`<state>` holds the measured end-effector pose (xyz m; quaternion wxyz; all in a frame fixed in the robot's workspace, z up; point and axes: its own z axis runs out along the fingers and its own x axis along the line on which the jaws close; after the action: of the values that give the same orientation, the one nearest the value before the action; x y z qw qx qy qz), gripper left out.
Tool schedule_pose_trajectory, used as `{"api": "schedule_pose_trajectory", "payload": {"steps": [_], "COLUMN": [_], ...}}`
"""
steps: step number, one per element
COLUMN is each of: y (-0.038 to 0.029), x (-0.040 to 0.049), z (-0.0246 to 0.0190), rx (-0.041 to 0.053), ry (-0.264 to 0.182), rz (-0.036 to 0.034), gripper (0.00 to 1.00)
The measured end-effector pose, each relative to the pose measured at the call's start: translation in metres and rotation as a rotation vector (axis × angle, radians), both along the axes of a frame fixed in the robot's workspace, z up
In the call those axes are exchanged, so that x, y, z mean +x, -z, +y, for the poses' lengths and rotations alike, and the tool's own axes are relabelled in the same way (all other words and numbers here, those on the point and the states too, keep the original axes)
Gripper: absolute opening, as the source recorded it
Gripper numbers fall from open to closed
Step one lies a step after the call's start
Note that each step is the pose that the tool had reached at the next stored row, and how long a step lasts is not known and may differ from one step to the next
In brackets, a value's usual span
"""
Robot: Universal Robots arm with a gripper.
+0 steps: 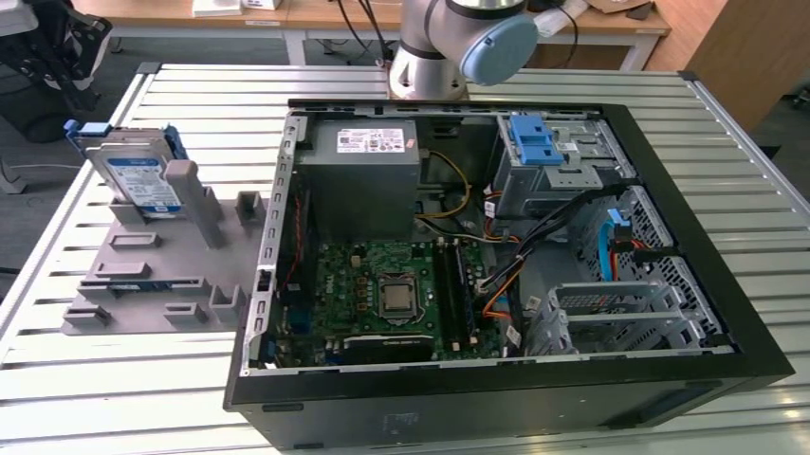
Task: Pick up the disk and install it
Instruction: 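Pick up the disk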
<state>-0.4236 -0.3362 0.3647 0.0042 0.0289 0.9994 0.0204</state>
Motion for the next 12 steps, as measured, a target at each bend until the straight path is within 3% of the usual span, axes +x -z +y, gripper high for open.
{"api": "schedule_pose_trajectory", "payload": {"steps": [12], "y": [0.0000], "x": [0.0000], "z": [0.0000], "rx": [0.0000], "ry": [-0.014], "rz": [0.0000], "gripper": [0.11]}}
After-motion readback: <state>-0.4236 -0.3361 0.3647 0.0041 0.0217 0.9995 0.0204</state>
